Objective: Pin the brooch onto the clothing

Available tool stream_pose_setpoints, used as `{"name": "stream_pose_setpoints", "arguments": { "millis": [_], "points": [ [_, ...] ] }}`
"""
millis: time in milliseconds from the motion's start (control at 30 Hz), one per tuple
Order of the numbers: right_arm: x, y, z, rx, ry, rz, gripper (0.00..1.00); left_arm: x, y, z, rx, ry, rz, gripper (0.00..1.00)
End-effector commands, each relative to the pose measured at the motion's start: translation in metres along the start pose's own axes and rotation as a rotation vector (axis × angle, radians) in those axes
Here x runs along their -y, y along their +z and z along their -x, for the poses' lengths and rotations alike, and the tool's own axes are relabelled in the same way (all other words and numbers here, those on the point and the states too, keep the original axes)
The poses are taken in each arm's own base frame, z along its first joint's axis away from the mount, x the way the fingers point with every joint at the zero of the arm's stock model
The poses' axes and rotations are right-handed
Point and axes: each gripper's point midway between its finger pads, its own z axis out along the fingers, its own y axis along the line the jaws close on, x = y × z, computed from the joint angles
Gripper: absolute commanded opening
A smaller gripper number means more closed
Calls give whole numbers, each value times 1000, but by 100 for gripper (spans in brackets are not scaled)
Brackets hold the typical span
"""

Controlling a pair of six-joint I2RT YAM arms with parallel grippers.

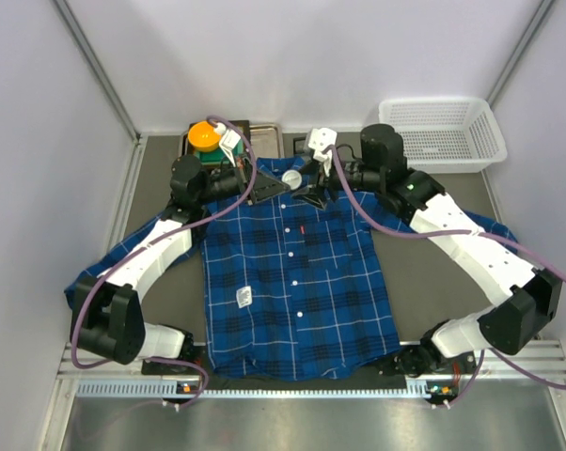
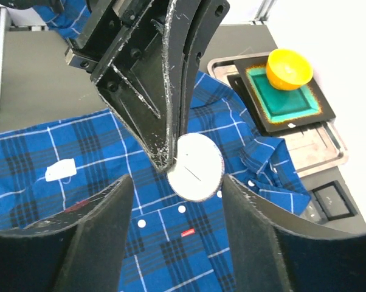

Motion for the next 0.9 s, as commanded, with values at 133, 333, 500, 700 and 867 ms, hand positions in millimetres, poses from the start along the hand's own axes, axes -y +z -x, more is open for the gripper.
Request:
{"name": "stream_pose_setpoints", "arguments": {
  "millis": [133, 333, 500, 700, 867],
  "points": [
    [4, -19, 41, 72, -210, -49, 43, 17, -3, 7, 10, 72, -39, 0],
    [4, -18, 42, 67, -223, -46, 43, 17, -1, 6, 8, 71, -38, 0],
    [2, -13, 40, 52, -246, -52, 42, 17, 1, 6, 7, 74, -40, 0],
    [0, -5, 38, 39, -254, -55, 40, 19, 2, 6, 4, 80, -47, 0],
    [5, -1, 34, 16, -270, -79, 42, 22, 2, 4, -4, 87, -61, 0]
  ]
}}
